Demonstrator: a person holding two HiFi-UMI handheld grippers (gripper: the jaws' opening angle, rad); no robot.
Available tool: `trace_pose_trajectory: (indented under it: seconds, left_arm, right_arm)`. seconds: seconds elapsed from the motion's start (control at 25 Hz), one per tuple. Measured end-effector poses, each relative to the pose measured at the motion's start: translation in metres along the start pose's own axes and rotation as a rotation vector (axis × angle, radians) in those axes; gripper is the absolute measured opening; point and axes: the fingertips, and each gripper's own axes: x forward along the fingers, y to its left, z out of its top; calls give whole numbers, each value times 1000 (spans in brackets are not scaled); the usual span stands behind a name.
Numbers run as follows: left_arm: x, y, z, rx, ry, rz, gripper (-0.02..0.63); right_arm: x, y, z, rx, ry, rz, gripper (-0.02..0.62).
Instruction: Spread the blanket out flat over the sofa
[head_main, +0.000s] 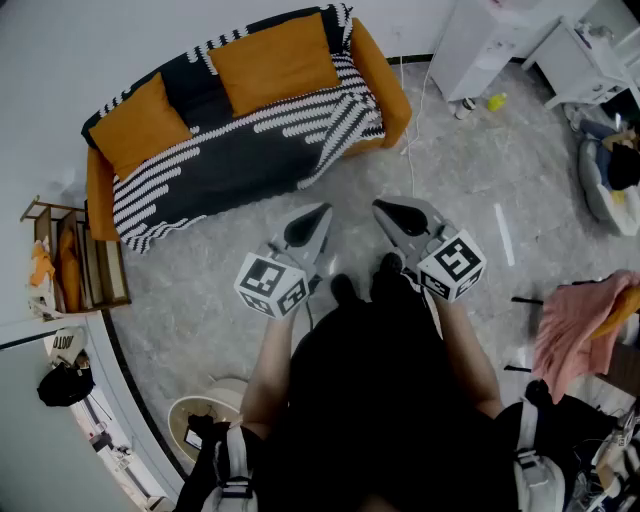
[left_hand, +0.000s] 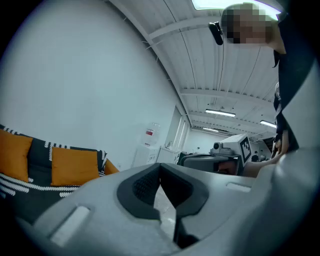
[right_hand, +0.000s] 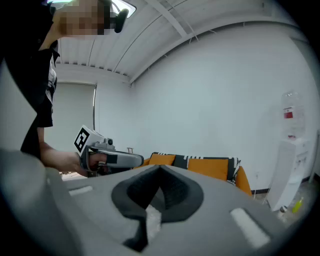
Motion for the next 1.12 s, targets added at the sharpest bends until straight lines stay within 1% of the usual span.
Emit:
trace_pose_trajectory:
  seconds: [0.2, 0.32, 0.52, 0.76, 0.92, 1.12]
  left_arm:
    - [-3, -1, 0, 2, -2, 4, 11]
    - [-4, -2, -1, 6, -4, 6, 11]
    - [-7, -3, -3, 2, -3, 3, 11]
    - [-3, -5, -14, -17, 13, 10, 11]
    - [3, -1, -18, -25, 28, 23, 11]
    - [28, 13, -22, -32, 54, 57, 11]
  right_arm:
    - [-1, 4, -1, -2, 0, 6, 3]
    - [-2, 5, -1, 15, -12, 10, 3]
    - [-6, 4, -2, 25, -19, -14, 3]
    - [-21, -8, -14, 48, -6, -45, 3]
    - [-26, -24, -21, 70, 4, -60, 3]
    - [-25, -64, -32, 105, 18, -60, 3]
